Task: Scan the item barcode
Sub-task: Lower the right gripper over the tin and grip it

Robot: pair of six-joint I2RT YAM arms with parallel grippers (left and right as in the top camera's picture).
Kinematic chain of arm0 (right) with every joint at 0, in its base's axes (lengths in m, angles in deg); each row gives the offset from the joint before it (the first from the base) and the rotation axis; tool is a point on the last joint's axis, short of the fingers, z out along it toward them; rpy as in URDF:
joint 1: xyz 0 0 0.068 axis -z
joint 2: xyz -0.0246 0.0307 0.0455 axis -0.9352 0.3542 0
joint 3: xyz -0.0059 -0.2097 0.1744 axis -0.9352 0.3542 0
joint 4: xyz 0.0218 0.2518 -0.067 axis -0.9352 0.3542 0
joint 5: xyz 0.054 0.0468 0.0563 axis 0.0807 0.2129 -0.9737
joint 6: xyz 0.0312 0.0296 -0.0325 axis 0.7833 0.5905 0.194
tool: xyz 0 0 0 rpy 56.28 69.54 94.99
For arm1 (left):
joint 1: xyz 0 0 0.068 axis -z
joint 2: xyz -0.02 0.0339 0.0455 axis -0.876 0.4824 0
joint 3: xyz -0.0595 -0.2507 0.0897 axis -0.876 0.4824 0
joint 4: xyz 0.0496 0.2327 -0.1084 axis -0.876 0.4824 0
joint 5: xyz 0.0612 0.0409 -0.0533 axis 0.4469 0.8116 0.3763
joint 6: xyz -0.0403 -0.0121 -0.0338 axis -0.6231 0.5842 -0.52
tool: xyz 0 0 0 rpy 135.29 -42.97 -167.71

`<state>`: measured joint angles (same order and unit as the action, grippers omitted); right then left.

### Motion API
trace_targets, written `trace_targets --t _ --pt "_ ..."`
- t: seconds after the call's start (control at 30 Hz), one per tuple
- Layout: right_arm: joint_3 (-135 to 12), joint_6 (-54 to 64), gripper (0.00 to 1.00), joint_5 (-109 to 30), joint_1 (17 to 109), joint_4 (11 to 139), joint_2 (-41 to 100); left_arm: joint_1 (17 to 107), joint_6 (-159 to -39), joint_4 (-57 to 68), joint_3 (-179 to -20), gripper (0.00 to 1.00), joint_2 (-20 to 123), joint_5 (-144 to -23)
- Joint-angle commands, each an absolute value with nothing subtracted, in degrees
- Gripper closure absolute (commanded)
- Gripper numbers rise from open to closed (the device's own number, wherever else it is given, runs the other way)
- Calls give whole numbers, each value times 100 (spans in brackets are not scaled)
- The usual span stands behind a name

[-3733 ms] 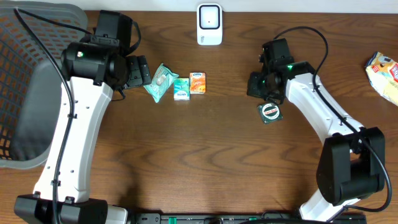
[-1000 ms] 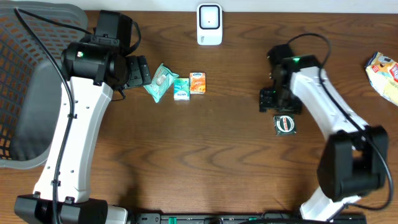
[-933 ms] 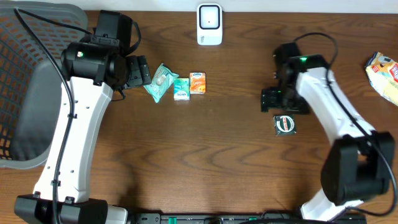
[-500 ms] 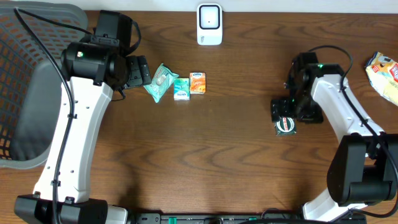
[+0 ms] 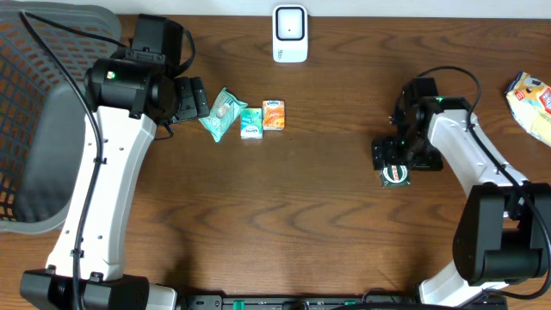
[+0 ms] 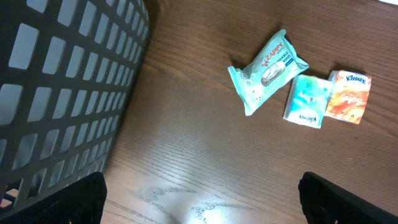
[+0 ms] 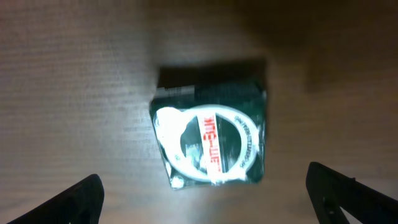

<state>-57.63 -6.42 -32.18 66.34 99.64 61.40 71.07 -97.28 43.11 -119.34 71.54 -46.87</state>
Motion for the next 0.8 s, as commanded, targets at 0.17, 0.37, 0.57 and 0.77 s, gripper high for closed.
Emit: trace_targets --t 0.17,0.37,0.57,0.77 --pt "-4990 -1186 1 -3185 6660 9284 6118 7098 -9780 4328 -11917 2 7145 -4617" --pt "-4710 -1191 1 -2912 6662 8868 6118 7098 -9780 4328 -11917 2 7145 -4619" --pt "-4537 -1270 7 -2873 6658 8576 6120 7098 -9780 4328 -11917 2 7145 -4617" --pt "-4301 -1272 16 -2871 6660 8495 6120 7098 -9780 4328 -11917 2 7145 -4617"
